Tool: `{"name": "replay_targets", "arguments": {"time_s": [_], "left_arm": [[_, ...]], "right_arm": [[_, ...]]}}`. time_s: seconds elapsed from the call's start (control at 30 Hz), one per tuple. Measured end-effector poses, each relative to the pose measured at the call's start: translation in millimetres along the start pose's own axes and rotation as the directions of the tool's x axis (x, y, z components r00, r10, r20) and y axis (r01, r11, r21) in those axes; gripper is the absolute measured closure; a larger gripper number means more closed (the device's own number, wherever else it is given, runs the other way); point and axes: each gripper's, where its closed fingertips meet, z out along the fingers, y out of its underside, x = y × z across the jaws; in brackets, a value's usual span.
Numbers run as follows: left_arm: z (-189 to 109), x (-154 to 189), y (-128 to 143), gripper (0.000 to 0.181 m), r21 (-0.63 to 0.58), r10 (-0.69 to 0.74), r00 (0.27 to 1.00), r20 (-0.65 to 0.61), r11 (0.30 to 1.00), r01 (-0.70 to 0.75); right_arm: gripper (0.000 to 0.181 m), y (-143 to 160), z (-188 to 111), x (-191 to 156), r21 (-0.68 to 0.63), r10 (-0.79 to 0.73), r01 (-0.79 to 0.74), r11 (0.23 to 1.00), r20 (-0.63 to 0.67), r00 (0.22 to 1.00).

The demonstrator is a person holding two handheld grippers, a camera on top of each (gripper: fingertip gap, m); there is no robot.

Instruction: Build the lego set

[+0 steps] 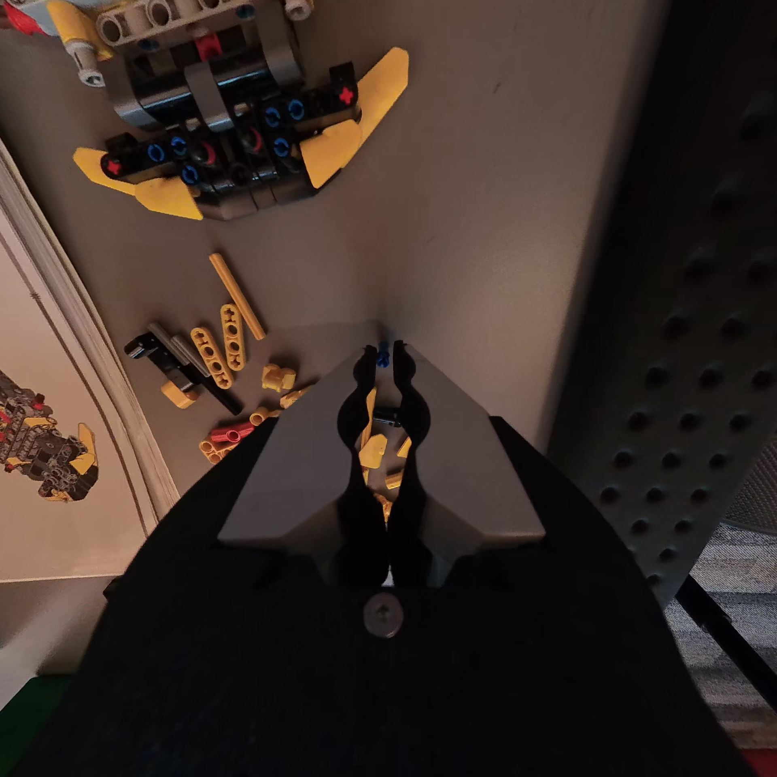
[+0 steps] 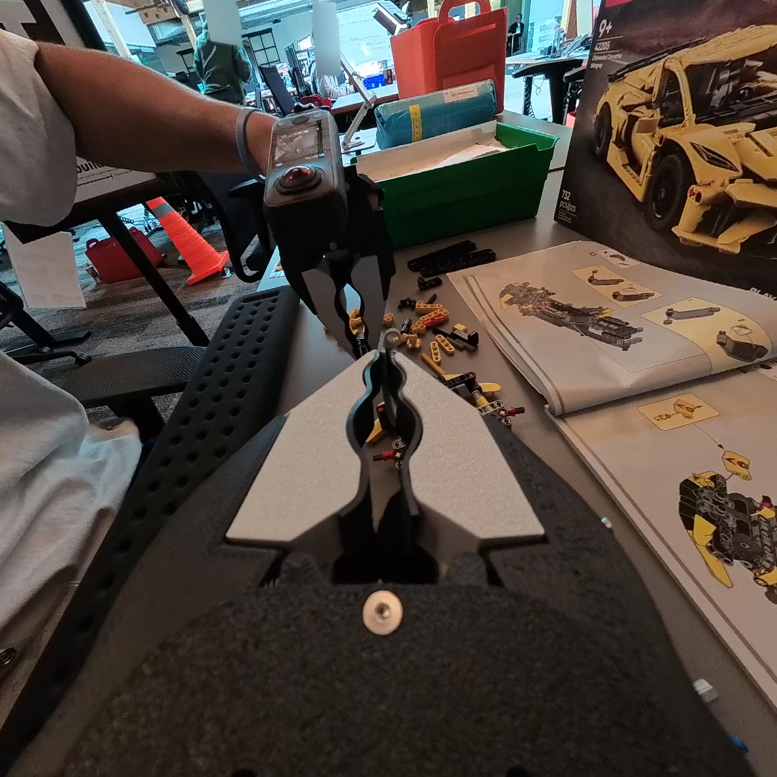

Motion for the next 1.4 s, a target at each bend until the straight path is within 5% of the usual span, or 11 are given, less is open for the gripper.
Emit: {"name": "replay_targets", "arguments": {"time_s": [0.2, 0.33, 0.43, 0.53, 0.67, 0.73, 1.13, 1.4], "left_arm": [[-4, -2, -2, 0.179, 0.020, 0.009, 1.000, 0.021, 1.000, -0.009], [-36, -7, -46, 0.179, 0.289, -0.045, 0.999, 0.018, 0.957, 0.038], [-89, -17, -110, 0.179, 0.640, -0.103, 0.995, 0.005, 0.765, 0.076], [-133, -32, -155, 0.178, 0.858, -0.131, 0.991, 0.003, 0.509, 0.065], [-160, -44, -186, 0.178, 0.982, -0.082, 0.986, -0.143, 0.113, 0.151], [-155, -51, -190, 0.178, 0.981, -0.059, 0.979, -0.195, 0.010, 0.196], [-135, -54, -188, 0.178, 0.968, -0.091, 0.964, -0.250, -0.030, 0.248], [-135, -57, -186, 0.178, 0.970, -0.118, 0.963, -0.241, -0.019, 0.240]], "right_arm": [[0.181, 0, 0, 0, -0.001, -0.001, 0.001, 1.000, 0.001, 1.000], [0.181, -4, -2, 1, 0.017, -0.008, 0.008, 1.000, -0.007, 1.000], [0.181, -17, -9, 3, 0.084, -0.029, 0.031, 0.996, -0.029, 0.999], [0.181, -28, -20, 9, 0.145, -0.051, 0.061, 0.988, -0.071, 0.996], [0.181, -45, -35, 8, 0.293, 0.066, -0.072, 0.953, 0.028, 0.997], [0.181, -47, -38, 12, 0.327, 0.131, -0.152, 0.933, 0.084, 0.988], [0.181, -45, -32, 15, 0.352, 0.254, -0.356, 0.866, 0.304, 0.918], [0.181, -38, -22, 13, 0.315, 0.253, -0.348, 0.883, 0.306, 0.918]]}}
